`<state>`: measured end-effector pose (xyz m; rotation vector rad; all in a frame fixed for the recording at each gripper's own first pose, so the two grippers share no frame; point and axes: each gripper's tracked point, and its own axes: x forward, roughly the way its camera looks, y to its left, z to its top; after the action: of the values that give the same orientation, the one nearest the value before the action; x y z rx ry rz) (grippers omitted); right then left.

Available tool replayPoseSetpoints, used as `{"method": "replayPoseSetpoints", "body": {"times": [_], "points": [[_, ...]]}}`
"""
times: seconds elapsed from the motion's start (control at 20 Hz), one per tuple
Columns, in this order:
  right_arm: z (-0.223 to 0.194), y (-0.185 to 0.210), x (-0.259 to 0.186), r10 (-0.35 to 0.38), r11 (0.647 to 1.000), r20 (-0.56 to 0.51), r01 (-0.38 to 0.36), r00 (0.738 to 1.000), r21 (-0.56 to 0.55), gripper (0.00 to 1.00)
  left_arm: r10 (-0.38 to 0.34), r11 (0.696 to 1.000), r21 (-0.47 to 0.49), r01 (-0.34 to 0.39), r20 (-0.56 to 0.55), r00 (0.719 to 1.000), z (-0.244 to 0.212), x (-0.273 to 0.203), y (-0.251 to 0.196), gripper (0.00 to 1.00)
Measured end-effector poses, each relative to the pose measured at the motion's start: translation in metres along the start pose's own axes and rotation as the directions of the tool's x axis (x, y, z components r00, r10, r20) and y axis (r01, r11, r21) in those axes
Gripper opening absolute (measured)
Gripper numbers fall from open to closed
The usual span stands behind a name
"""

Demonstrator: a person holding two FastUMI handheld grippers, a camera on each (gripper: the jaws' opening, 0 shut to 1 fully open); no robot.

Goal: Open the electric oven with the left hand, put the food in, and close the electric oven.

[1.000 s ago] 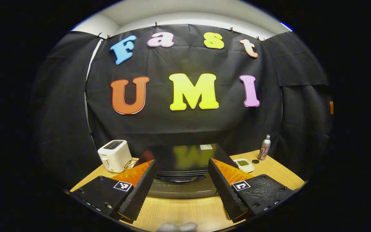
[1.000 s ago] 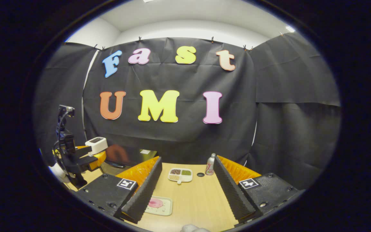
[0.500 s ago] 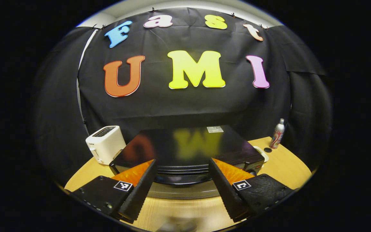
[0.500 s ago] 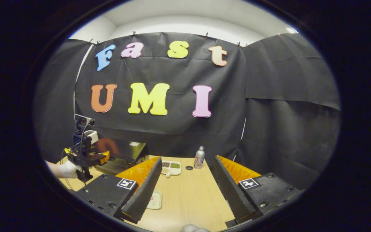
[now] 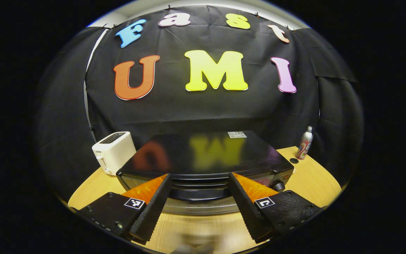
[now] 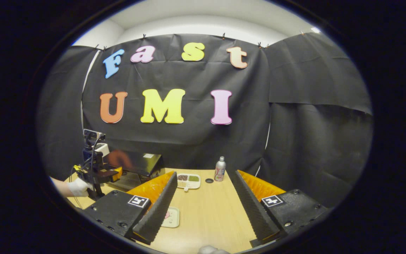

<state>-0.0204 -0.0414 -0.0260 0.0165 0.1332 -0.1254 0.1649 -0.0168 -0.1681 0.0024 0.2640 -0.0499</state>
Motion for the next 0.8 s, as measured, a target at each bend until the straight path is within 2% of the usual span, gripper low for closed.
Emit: {"method": "replayPoseSetpoints", "body": {"times": [0.4,0.45,0.8], "points": [[-0.008,0.008,-0.007,0.023,1.0,-0.006,-0.023,1.0,0.0,0.97,-0.018,1.0,-0.002,0.018,-0.022,1.0,-0.025,-0.035,-0.002,0.97],[-0.008,0.01,-0.008,0.026,1.0,-0.005,-0.026,1.0,-0.007,1.0,-0.02,1.0,-0.001,0.02,-0.028,0.999,-0.03,-0.04,-0.002,0.97],[-0.013,0.022,-0.018,0.05,0.999,-0.012,-0.05,0.999,-0.011,0.97,-0.032,0.999,-0.008,0.032,-0.08,0.996,-0.067,-0.069,-0.004,0.97]]}}
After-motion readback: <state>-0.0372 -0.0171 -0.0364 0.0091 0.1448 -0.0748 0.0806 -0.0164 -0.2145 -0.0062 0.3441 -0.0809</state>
